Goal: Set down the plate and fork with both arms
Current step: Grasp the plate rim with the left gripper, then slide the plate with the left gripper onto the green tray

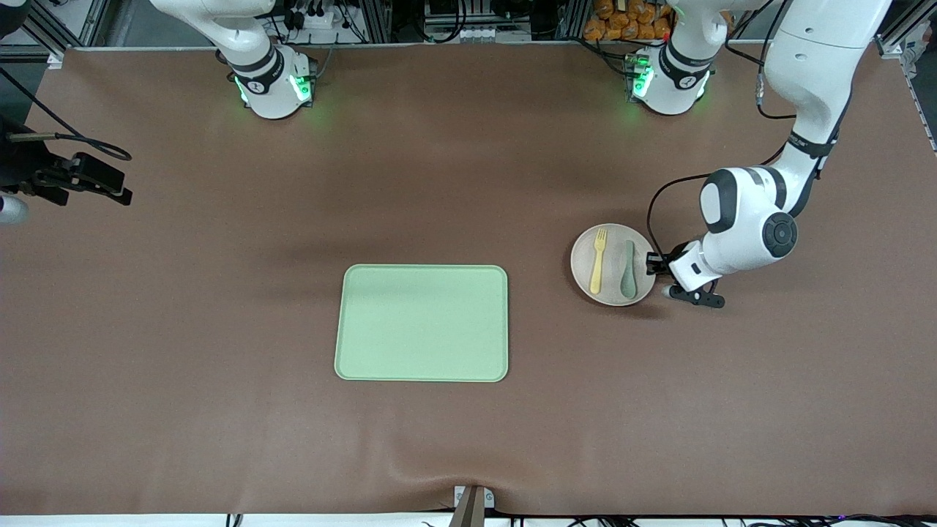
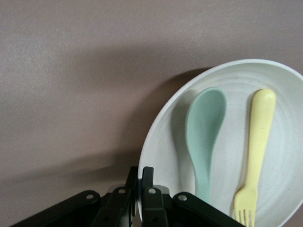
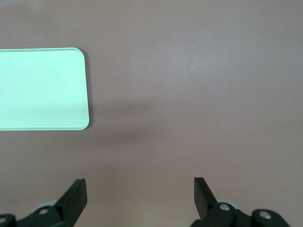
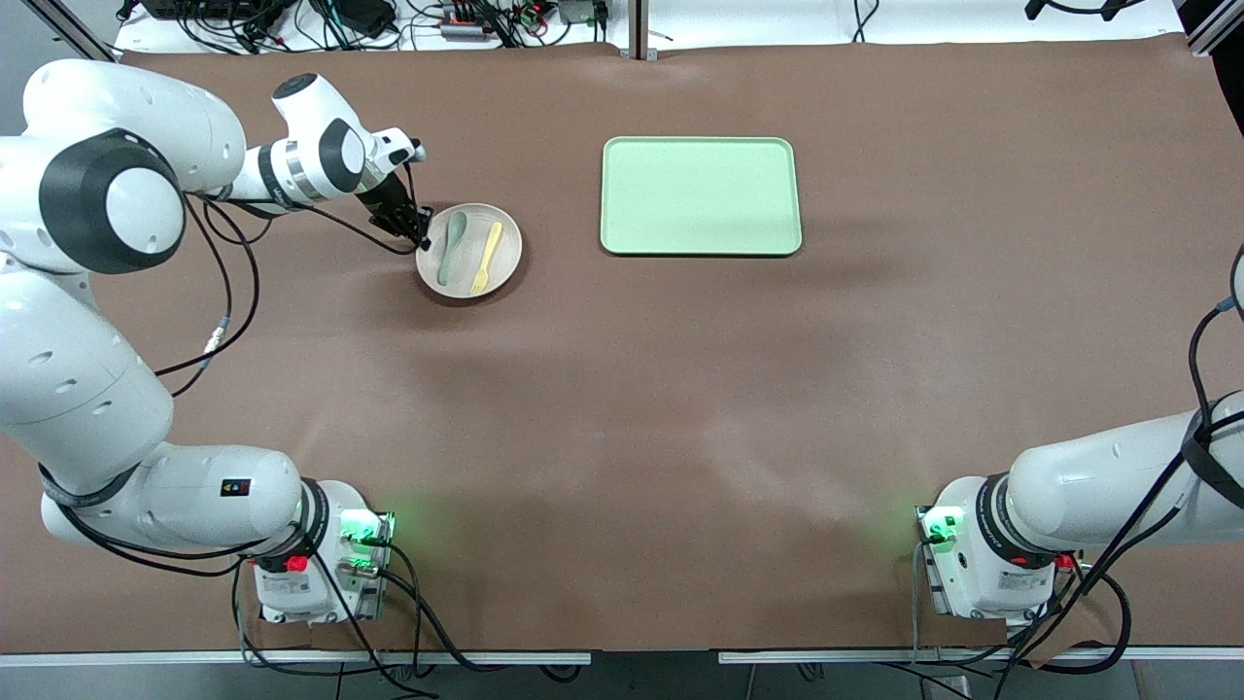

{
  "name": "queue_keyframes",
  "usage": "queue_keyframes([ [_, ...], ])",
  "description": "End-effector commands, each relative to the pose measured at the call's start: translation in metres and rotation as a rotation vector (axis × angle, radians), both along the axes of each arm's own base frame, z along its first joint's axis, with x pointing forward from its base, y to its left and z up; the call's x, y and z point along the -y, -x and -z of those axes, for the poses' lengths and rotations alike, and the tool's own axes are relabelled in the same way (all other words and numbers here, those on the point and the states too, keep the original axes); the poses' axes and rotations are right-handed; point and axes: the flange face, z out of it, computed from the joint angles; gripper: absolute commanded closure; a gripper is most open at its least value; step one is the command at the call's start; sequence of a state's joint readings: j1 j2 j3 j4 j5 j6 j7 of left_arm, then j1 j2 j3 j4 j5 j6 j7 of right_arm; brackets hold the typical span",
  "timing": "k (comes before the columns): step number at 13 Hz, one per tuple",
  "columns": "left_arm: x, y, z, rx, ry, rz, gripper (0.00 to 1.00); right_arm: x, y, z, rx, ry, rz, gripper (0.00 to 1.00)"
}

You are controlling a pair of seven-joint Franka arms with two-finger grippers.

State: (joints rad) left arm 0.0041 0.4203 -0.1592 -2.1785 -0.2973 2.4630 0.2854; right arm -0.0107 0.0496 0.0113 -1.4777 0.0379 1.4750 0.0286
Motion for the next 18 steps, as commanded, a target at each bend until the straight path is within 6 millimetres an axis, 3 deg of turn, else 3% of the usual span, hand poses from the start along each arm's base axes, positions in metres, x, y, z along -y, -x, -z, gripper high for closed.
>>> queue_keyframes([
  [1, 0.012, -0.005, 0.004, 0.012, 0.023, 0.020, 1.00, 0.001, 0.000, -0.003, 0.002, -0.005, -0.004, 0.00],
  [6, 0.051, -0.023, -0.019, 0.058, 0.064, 0.069, 1.00, 0.001, 0.000, -0.002, -0.001, -0.005, 0.001, 0.00],
  [11, 0.096, -0.051, -0.064, 0.031, 0.176, 0.029, 1.00, 0.002, 0.000, -0.001, -0.004, -0.005, -0.001, 0.00],
  [15, 0.175, -0.076, -0.082, 0.000, 0.196, -0.121, 1.00, 0.003, 0.000, 0.000, -0.006, -0.005, 0.001, 0.00],
  [18, 0.227, -0.095, -0.075, -0.025, 0.217, -0.204, 1.00, 0.003, -0.001, 0.002, -0.009, -0.005, -0.002, 0.00],
])
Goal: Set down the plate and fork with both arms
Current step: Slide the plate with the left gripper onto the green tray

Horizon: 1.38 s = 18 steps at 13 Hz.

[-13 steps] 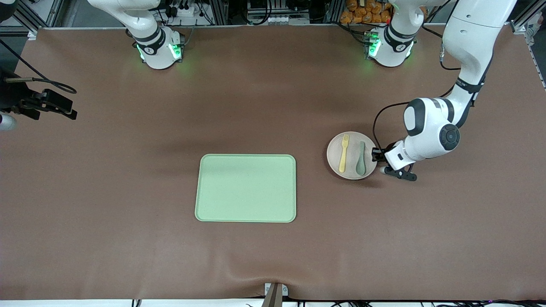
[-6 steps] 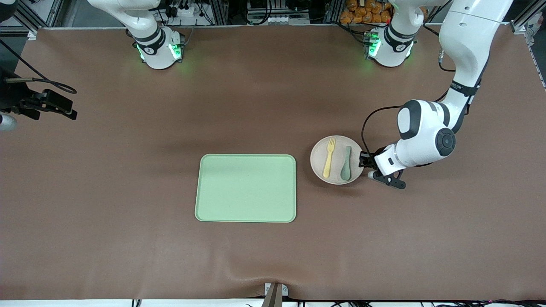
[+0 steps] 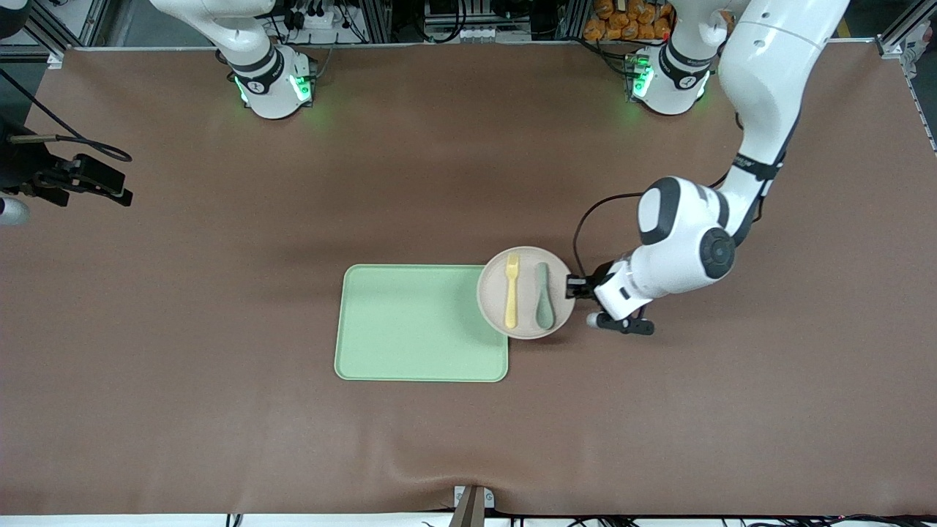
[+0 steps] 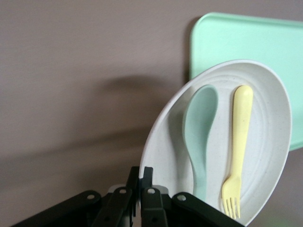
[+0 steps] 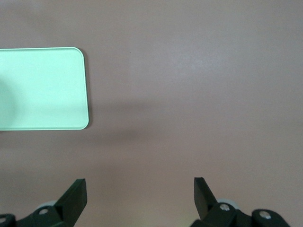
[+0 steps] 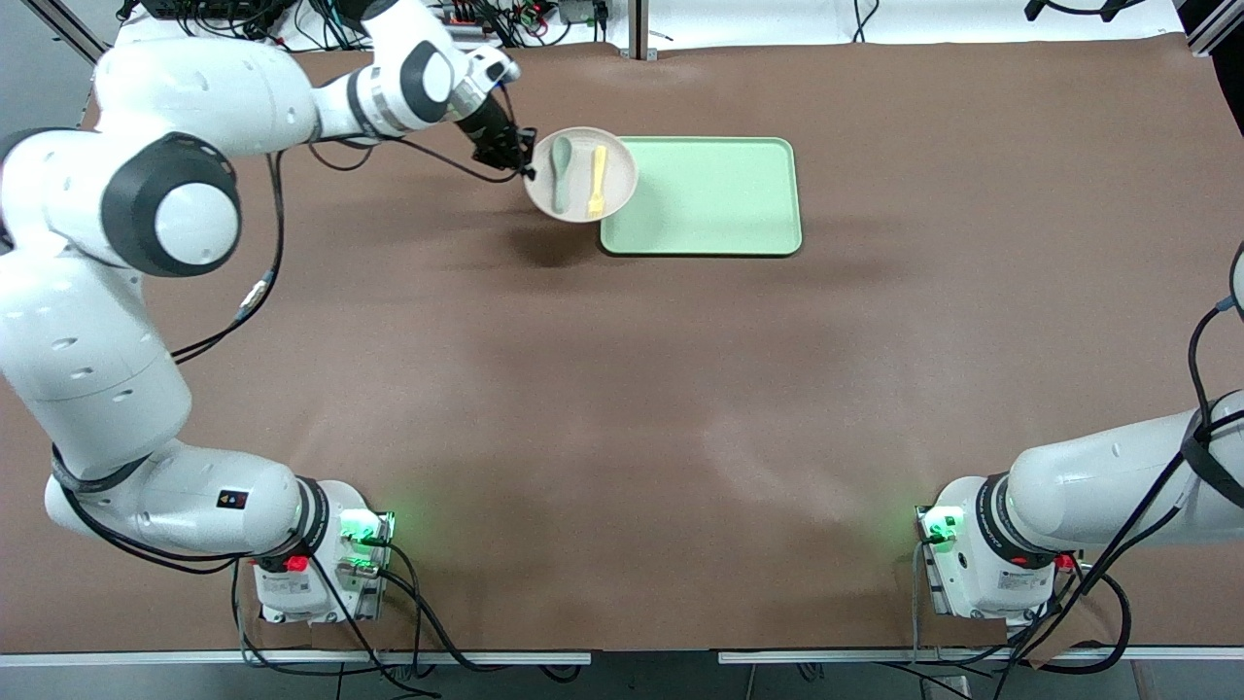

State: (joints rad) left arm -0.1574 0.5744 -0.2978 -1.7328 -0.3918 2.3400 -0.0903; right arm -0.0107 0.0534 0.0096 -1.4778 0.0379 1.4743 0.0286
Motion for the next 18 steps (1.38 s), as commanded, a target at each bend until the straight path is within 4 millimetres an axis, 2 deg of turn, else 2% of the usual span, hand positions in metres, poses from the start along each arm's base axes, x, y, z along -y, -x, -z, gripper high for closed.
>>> queue_keyframes([
  [1, 0.050, -0.021, 0.014, -0.068, 0.029, -0.104, 1.00, 0.002, -0.002, 0.002, -0.009, -0.006, -0.004, 0.00],
  [3, 0.080, -0.027, 0.029, -0.101, 0.037, -0.163, 1.00, 0.003, -0.004, 0.006, -0.015, -0.005, 0.005, 0.00],
  [6, 0.113, -0.022, 0.046, -0.094, 0.006, -0.172, 1.00, 0.014, -0.014, 0.025, -0.045, -0.008, 0.018, 0.00],
  [8, 0.129, -0.018, 0.056, -0.074, -0.013, -0.173, 1.00, 0.012, -0.023, 0.038, -0.053, -0.014, 0.017, 0.00],
  [12, 0.141, -0.013, 0.076, -0.022, -0.007, -0.190, 1.00, -0.001, -0.038, 0.053, -0.031, -0.016, 0.004, 0.00],
  [14, 0.145, -0.011, 0.081, -0.017, -0.007, -0.190, 1.00, -0.021, -0.044, 0.062, -0.034, -0.001, -0.031, 0.00],
  [16, 0.148, -0.008, 0.083, -0.015, -0.008, -0.183, 0.95, -0.035, -0.053, 0.077, -0.028, -0.004, -0.049, 0.00],
  [17, 0.148, -0.008, 0.084, -0.014, -0.009, -0.179, 0.72, -0.044, -0.058, 0.085, -0.027, -0.012, -0.059, 0.00],
  [18, 0.147, -0.008, 0.083, -0.010, -0.012, -0.173, 0.01, -0.056, -0.061, 0.091, -0.028, -0.009, -0.046, 0.00],
])
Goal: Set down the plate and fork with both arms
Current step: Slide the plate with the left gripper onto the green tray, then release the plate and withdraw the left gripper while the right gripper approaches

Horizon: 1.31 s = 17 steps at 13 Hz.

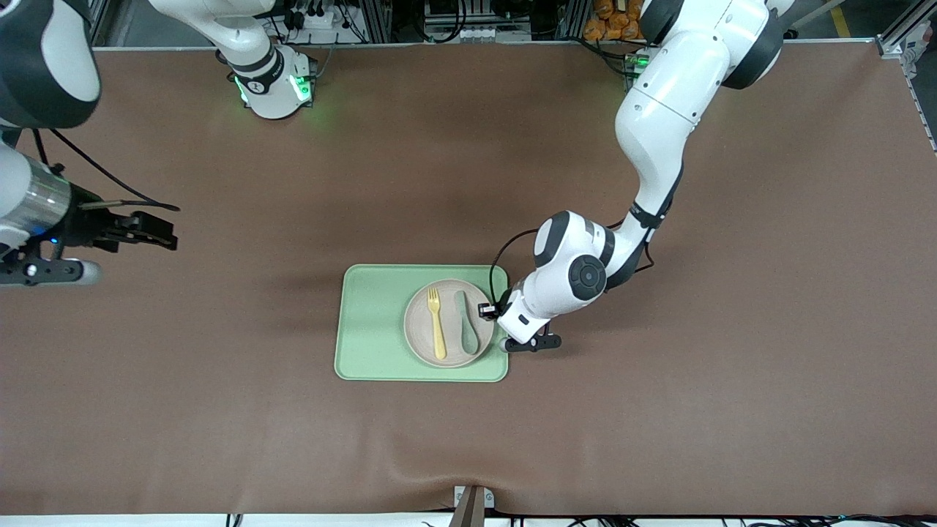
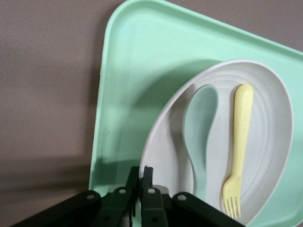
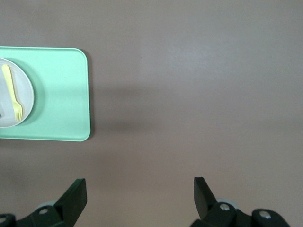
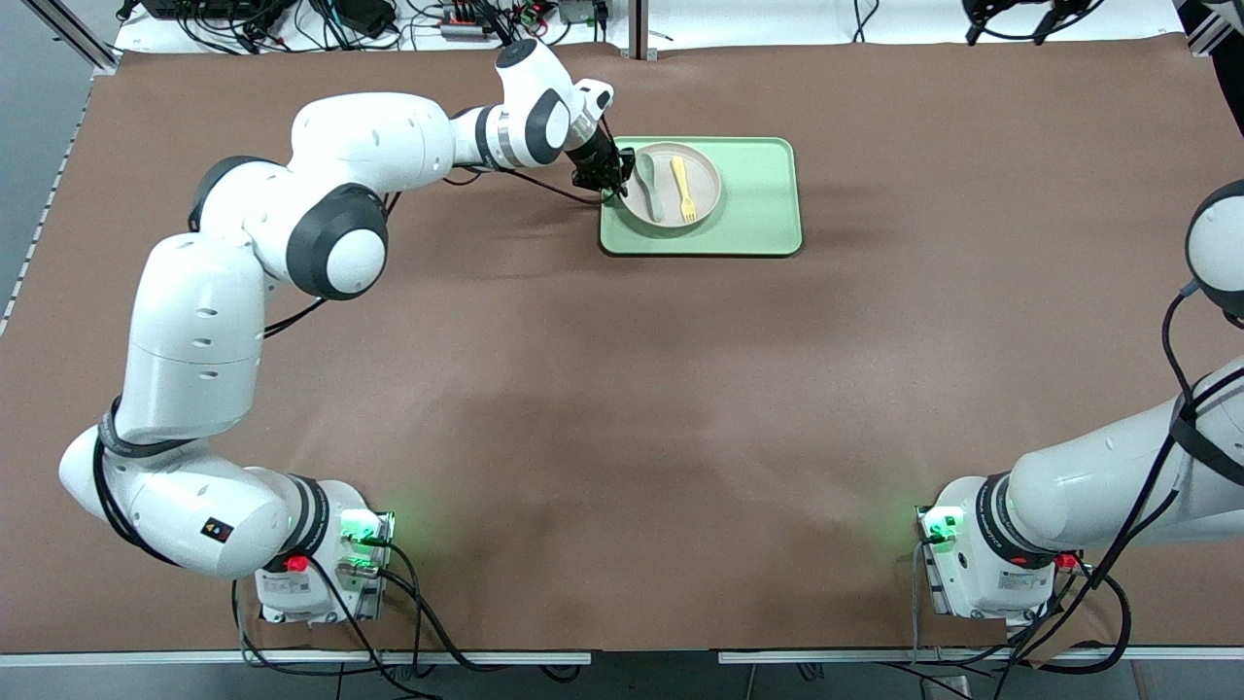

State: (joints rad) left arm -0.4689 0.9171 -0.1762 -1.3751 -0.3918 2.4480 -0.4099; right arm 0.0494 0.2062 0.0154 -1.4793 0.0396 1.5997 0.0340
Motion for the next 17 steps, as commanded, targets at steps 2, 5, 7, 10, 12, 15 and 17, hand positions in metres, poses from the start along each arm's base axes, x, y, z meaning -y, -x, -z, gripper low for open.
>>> queue_keyframes([
  [2, 0.005, -0.005, -0.009, 0.027, 0.003, -0.004, 0.00, -0.041, -0.015, 0.022, -0.010, 0.008, 0.041, 0.00],
  [5, -0.006, -0.019, -0.054, 0.109, -0.025, 0.027, 0.00, -0.081, -0.026, 0.031, 0.034, 0.058, -0.023, 0.00],
  [7, -0.020, -0.029, -0.095, 0.135, -0.035, 0.030, 0.00, -0.112, -0.036, 0.045, 0.073, 0.047, -0.060, 0.00],
  [10, -0.046, -0.029, -0.181, 0.144, -0.091, 0.067, 0.00, -0.158, -0.046, 0.078, 0.115, 0.029, -0.077, 0.00],
  [12, -0.080, -0.029, -0.238, 0.160, -0.163, 0.091, 0.00, -0.194, -0.048, 0.102, 0.139, 0.021, -0.082, 0.00],
  [15, -0.168, -0.031, -0.312, 0.097, -0.210, 0.029, 0.00, -0.257, -0.046, 0.140, 0.142, 0.020, -0.016, 0.00],
  [17, -0.224, -0.029, -0.355, 0.094, -0.219, -0.035, 0.00, -0.281, -0.051, 0.161, 0.152, 0.014, -0.033, 0.00],
])
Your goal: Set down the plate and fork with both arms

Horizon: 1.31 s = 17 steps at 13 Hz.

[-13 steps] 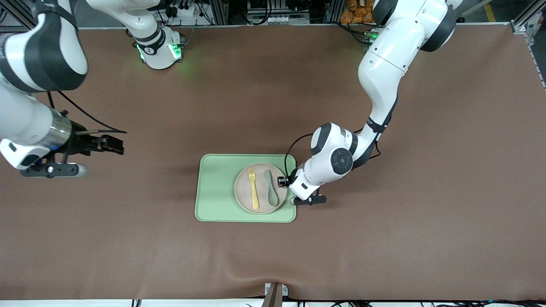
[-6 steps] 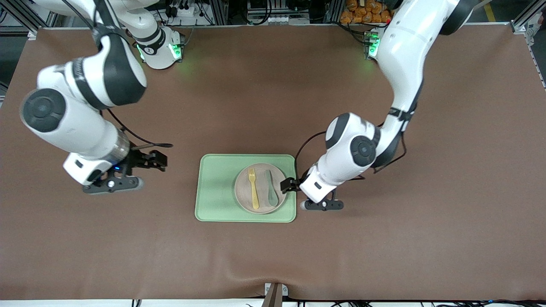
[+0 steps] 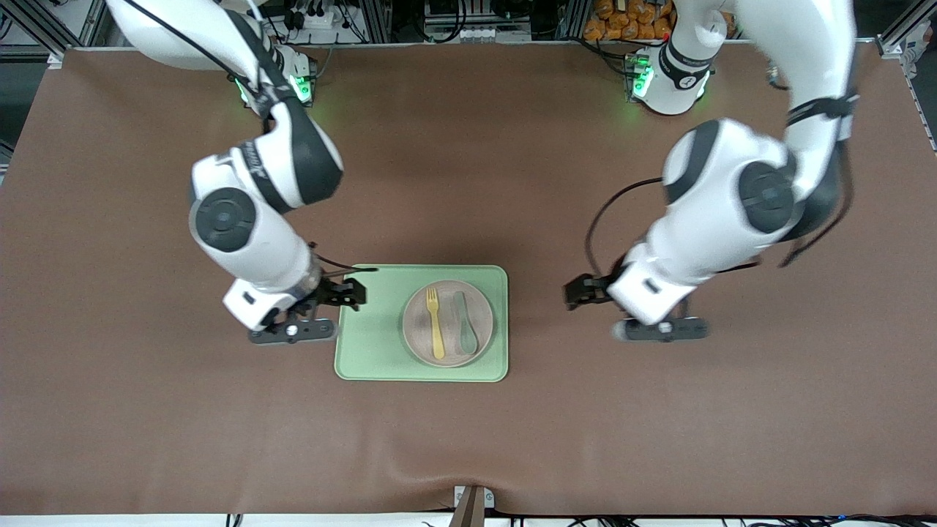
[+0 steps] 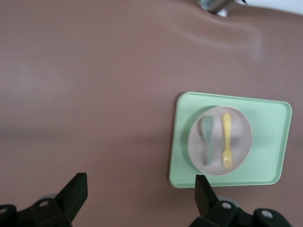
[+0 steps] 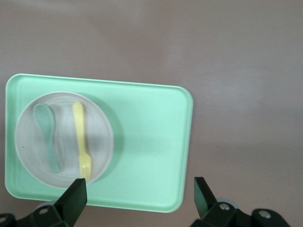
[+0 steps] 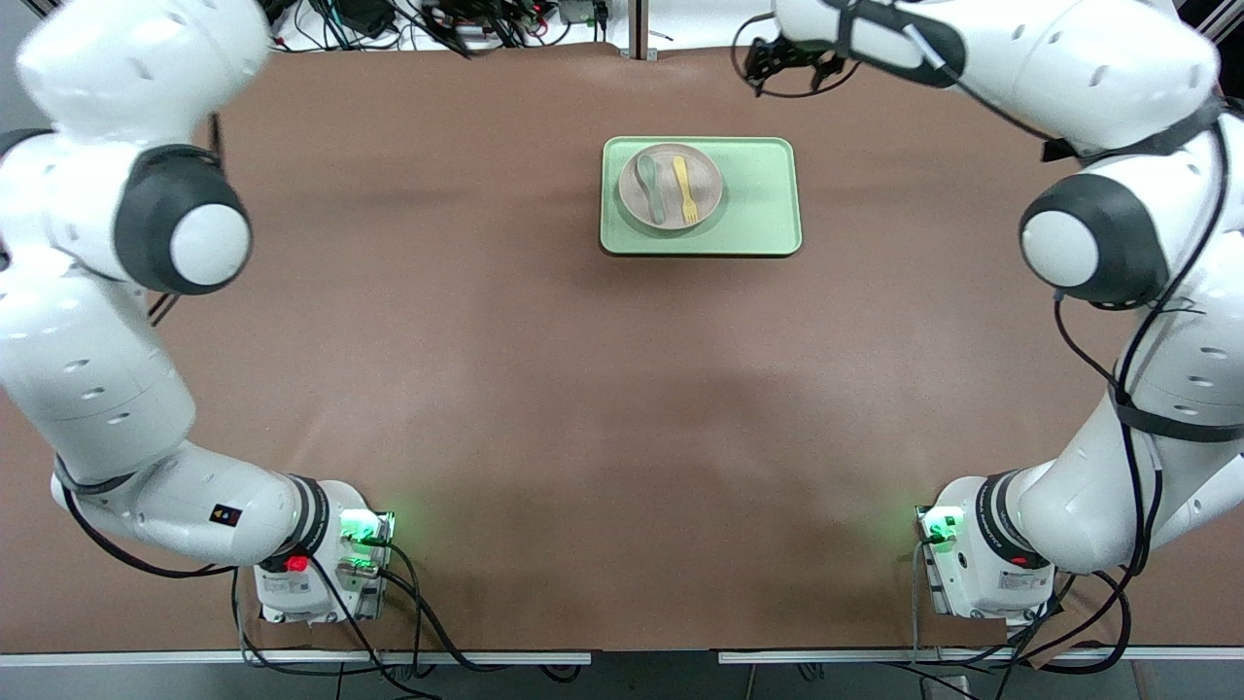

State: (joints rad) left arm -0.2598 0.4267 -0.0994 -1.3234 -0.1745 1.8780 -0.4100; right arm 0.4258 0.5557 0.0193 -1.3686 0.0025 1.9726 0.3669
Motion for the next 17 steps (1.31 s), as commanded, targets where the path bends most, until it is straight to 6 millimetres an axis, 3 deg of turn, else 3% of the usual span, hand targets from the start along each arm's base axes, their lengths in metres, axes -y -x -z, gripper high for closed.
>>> queue_keyframes([
  [1, -0.064, 0.016, -0.057, 0.002, -0.025, -0.058, 0.00, -0.025, -0.017, 0.021, 0.031, 0.003, 0.005, 0.00],
  [3, -0.111, 0.029, -0.084, -0.038, -0.039, -0.066, 0.00, -0.043, -0.019, 0.036, 0.075, -0.022, -0.012, 0.00],
  [5, -0.136, 0.050, -0.125, 0.013, -0.080, -0.027, 0.00, -0.060, -0.017, 0.059, 0.101, -0.040, -0.028, 0.00],
  [6, -0.150, 0.059, -0.133, -0.001, -0.123, -0.027, 0.00, -0.073, -0.013, 0.075, 0.102, -0.044, -0.012, 0.01],
  [7, -0.167, 0.063, -0.133, -0.038, -0.141, -0.041, 0.00, -0.080, -0.011, 0.086, 0.107, -0.048, 0.006, 0.02],
  [9, -0.182, 0.076, -0.138, -0.070, -0.157, -0.037, 0.00, -0.089, -0.007, 0.110, 0.099, -0.041, -0.005, 0.14],
  [14, -0.198, 0.105, -0.146, -0.058, -0.228, -0.026, 0.00, -0.110, 0.000, 0.154, 0.124, -0.056, -0.034, 0.18],
  [16, -0.215, 0.111, -0.149, -0.054, -0.232, -0.005, 0.00, -0.121, 0.009, 0.166, 0.125, -0.038, -0.059, 0.22],
  [17, -0.228, 0.115, -0.140, -0.060, -0.234, 0.017, 0.00, -0.122, 0.012, 0.168, 0.122, -0.033, -0.043, 0.22],
])
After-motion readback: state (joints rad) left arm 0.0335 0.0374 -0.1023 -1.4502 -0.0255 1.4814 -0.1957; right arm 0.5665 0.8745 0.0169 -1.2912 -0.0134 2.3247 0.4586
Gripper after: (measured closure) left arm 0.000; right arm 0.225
